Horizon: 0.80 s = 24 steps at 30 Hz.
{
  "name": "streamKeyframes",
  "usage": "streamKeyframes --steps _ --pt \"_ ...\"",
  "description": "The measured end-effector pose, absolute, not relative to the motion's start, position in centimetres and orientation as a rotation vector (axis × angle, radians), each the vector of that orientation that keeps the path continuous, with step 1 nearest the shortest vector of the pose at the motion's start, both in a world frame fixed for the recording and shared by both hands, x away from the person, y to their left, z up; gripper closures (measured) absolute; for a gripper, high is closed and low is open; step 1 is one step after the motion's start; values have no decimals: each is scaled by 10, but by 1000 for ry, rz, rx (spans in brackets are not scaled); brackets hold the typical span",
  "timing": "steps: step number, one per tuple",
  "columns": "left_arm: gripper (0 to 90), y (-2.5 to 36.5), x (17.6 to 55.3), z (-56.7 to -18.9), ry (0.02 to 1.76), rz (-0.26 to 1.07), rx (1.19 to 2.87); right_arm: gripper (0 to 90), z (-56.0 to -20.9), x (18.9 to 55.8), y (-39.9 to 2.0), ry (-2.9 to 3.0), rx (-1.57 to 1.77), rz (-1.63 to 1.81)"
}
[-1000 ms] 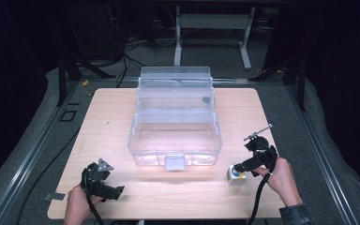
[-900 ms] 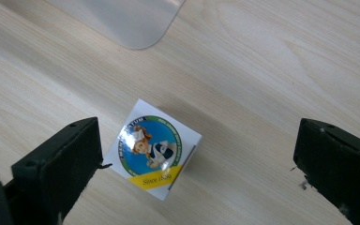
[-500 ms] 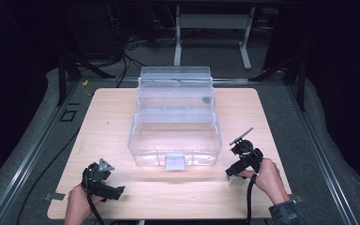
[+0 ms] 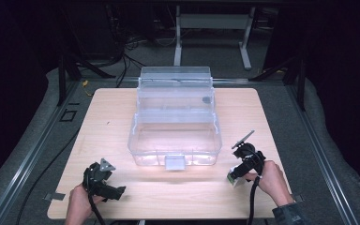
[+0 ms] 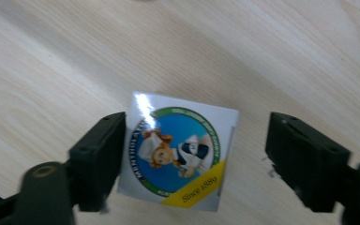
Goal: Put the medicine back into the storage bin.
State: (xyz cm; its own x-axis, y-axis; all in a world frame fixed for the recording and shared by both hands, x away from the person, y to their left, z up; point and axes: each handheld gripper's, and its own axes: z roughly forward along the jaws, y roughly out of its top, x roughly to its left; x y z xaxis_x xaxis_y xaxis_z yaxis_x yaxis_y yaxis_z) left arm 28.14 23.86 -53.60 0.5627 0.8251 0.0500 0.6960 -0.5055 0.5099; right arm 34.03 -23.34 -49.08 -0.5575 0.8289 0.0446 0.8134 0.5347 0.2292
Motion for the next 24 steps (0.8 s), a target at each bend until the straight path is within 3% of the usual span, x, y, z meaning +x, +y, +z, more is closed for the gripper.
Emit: streamKeyframes --steps 5,14,24 --pt "3 238 281 -536 1215 398 2371 293 -491 344 -227 2693 1441 319" --pt "3 238 281 -536 1216 398 2361 443 -492 345 -227 2707 1455 323" --pt "4 238 281 -536 1216 399 2367 466 -489 344 -230 2715 1440 339"
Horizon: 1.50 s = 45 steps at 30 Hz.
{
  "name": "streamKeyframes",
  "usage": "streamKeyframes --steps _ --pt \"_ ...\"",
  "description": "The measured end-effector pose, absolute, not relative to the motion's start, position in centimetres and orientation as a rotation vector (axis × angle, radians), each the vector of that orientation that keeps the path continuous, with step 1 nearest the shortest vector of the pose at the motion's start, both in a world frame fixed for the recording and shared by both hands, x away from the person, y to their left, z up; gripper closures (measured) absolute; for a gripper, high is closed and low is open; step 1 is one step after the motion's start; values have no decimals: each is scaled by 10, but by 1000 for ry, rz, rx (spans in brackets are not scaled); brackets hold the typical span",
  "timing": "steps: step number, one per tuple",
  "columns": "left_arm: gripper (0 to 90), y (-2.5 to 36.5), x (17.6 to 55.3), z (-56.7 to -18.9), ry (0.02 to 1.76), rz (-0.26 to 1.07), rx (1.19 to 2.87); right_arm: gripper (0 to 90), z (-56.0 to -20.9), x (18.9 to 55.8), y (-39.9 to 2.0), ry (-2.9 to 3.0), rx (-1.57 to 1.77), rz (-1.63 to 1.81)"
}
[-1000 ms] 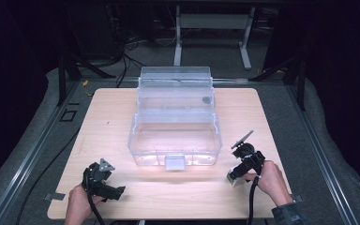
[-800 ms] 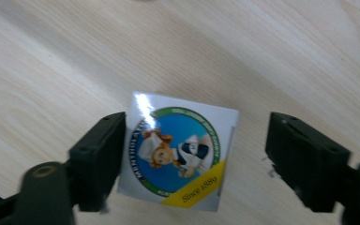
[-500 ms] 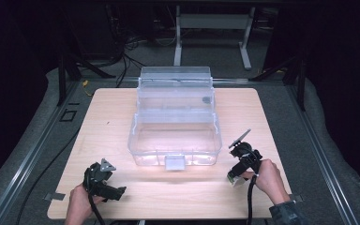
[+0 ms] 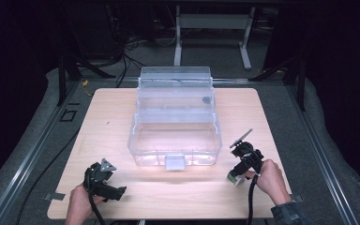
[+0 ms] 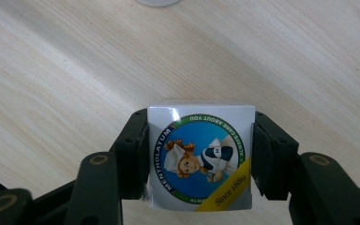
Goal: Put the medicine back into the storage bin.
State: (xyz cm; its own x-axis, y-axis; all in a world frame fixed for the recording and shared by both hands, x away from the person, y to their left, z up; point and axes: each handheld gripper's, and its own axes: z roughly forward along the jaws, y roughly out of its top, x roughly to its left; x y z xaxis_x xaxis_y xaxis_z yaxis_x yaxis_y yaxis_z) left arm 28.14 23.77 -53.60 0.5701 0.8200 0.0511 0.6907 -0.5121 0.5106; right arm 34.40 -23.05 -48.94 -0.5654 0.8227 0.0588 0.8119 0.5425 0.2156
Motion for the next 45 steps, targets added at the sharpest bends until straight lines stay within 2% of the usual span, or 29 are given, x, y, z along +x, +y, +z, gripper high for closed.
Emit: streamKeyframes --steps 22,45 --pt "2 239 281 -535 1216 401 2360 466 -471 353 -233 2697 1404 355" --pt "2 239 281 -536 1216 404 2360 467 -450 379 -237 2676 1406 357"
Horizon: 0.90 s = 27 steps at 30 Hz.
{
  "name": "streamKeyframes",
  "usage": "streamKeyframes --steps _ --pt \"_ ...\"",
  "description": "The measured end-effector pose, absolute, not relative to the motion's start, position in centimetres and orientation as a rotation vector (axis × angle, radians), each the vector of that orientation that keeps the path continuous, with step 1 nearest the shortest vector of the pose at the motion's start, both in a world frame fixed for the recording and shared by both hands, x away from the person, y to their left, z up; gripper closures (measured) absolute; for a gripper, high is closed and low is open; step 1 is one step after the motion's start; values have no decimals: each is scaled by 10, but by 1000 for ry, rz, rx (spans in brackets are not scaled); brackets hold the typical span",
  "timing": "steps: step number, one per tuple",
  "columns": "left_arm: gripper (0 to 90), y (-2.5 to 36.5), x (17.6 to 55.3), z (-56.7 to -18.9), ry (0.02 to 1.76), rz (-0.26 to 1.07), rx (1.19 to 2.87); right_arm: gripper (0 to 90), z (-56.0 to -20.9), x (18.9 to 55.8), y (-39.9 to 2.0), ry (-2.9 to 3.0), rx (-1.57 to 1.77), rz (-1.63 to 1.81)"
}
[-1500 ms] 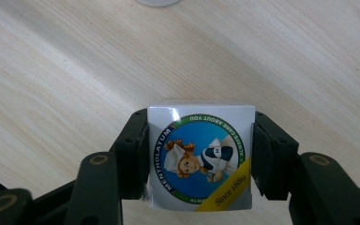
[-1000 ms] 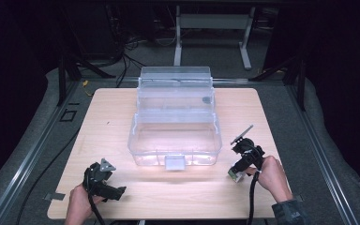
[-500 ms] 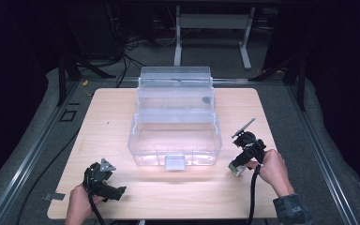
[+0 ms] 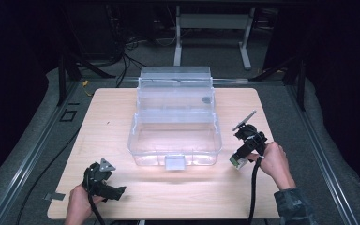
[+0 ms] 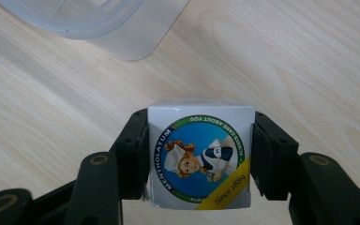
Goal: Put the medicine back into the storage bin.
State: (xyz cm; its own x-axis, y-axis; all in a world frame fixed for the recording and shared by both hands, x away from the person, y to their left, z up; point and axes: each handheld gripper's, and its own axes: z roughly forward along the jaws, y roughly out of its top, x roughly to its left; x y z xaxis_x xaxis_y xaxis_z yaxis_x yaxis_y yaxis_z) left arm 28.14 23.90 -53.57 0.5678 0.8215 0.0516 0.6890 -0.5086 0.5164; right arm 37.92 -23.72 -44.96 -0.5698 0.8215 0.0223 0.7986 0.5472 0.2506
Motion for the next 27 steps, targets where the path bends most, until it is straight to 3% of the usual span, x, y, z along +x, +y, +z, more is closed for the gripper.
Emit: streamKeyframes --steps 27 --pt "2 239 282 -536 1221 396 2363 468 -427 417 -228 2653 1379 289"
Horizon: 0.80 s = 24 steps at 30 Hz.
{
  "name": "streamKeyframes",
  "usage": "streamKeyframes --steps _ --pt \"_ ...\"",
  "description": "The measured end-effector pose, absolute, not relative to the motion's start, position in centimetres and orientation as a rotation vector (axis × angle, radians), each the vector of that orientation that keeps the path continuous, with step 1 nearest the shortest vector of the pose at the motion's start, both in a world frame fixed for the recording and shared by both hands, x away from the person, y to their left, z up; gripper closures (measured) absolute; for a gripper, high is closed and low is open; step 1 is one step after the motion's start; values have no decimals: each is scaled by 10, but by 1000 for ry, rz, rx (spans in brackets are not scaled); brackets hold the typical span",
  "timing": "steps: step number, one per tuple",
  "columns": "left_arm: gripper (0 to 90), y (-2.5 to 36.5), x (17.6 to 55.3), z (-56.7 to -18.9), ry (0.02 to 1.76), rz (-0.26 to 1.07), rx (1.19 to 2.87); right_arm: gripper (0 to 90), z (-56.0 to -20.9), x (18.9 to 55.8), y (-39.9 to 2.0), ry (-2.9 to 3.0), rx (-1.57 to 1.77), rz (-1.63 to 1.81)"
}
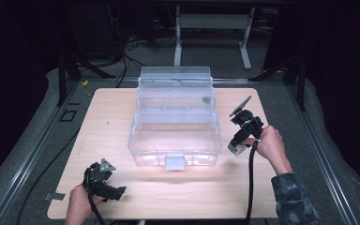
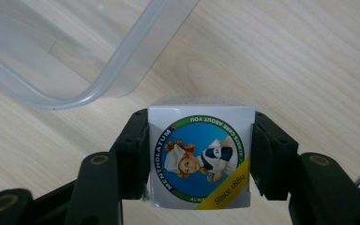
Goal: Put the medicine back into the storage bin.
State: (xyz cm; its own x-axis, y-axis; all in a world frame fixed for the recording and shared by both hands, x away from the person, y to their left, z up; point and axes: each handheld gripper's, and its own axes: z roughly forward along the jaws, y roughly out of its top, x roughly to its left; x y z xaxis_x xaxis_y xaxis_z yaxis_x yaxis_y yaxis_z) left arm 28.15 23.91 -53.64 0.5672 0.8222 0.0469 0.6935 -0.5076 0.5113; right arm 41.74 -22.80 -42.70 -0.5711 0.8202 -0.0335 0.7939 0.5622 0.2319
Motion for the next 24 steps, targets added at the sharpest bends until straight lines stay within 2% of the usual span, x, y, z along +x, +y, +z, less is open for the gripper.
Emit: streamKeyframes --steps 24 --pt "2 240 282 -538 1217 397 2367 469 -390 430 -228 2600 1359 352"
